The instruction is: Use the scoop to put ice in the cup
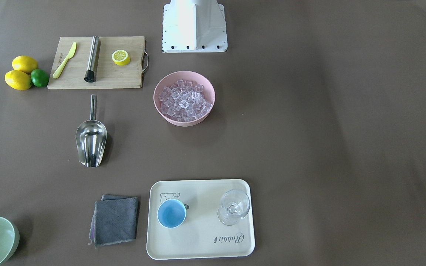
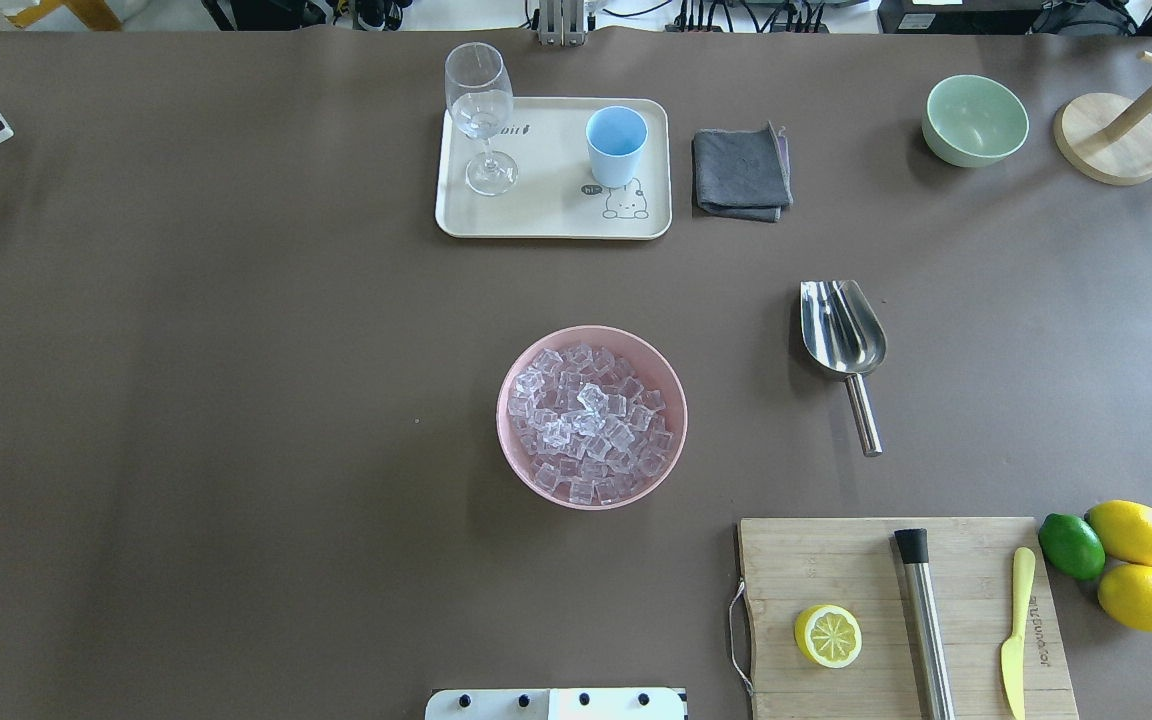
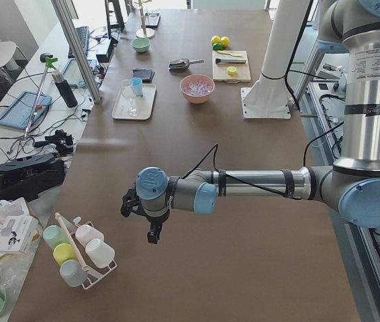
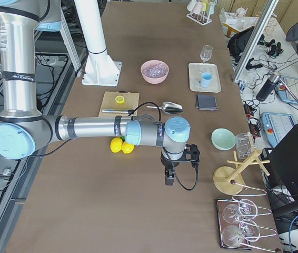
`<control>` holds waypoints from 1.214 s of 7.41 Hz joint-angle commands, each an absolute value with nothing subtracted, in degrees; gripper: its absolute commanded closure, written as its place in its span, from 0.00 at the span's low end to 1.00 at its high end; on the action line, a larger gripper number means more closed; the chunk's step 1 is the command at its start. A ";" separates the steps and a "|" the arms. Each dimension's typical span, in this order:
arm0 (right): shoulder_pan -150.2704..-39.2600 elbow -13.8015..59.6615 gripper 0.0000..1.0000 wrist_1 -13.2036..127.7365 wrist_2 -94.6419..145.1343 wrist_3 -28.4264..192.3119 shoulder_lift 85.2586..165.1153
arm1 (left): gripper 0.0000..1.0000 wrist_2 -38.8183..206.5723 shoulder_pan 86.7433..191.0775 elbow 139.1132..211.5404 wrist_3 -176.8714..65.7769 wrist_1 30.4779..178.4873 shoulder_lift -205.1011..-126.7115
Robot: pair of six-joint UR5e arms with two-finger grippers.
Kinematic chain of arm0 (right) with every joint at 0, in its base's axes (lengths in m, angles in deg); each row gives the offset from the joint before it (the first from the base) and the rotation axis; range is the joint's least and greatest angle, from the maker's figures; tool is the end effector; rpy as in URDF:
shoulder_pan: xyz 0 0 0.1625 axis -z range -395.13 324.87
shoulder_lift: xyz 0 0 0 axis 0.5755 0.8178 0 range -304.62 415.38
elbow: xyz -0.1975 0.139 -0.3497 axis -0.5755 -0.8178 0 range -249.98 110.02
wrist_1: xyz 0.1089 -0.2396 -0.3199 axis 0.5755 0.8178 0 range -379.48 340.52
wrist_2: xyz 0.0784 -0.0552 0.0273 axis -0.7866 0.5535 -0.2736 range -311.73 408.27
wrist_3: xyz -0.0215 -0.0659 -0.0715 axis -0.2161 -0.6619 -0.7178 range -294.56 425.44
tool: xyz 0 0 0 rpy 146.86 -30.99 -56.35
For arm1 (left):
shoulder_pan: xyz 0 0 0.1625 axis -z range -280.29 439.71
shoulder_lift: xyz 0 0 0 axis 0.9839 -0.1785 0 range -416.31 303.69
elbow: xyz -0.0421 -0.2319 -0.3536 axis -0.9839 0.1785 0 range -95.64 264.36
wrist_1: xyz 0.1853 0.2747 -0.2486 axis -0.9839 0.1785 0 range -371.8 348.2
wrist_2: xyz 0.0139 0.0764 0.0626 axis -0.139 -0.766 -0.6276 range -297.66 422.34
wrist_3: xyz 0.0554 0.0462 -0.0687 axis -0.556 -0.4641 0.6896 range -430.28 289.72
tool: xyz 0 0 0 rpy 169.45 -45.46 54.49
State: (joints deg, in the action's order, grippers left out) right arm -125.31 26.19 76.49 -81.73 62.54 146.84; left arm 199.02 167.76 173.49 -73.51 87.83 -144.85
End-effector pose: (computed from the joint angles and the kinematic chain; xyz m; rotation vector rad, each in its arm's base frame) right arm 0.0707 -0.4778 0.6336 -0.0024 -0.6985 -0.0380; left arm -0.0441 -0.4904 0.6583 0.1293 0.8128 0.1373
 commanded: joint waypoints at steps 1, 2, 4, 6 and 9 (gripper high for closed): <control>-125.31 26.26 0.00 75.27 -81.90 62.54 146.96 | 0.02 202.59 167.43 175.84 -74.23 87.96 -144.73; -125.31 27.31 0.00 74.31 -82.07 62.63 146.87 | 0.02 202.09 166.82 176.37 -74.23 87.96 -145.43; -125.31 27.67 0.00 74.12 -82.34 62.45 147.22 | 0.02 201.83 165.94 176.29 -74.23 87.87 -148.76; -125.31 30.02 0.00 74.12 -84.95 62.10 149.49 | 0.02 199.04 163.50 177.77 -77.89 87.96 -151.83; -125.31 31.07 0.00 72.73 -85.68 62.28 150.91 | 0.02 190.14 155.76 185.41 -86.27 93.83 -152.81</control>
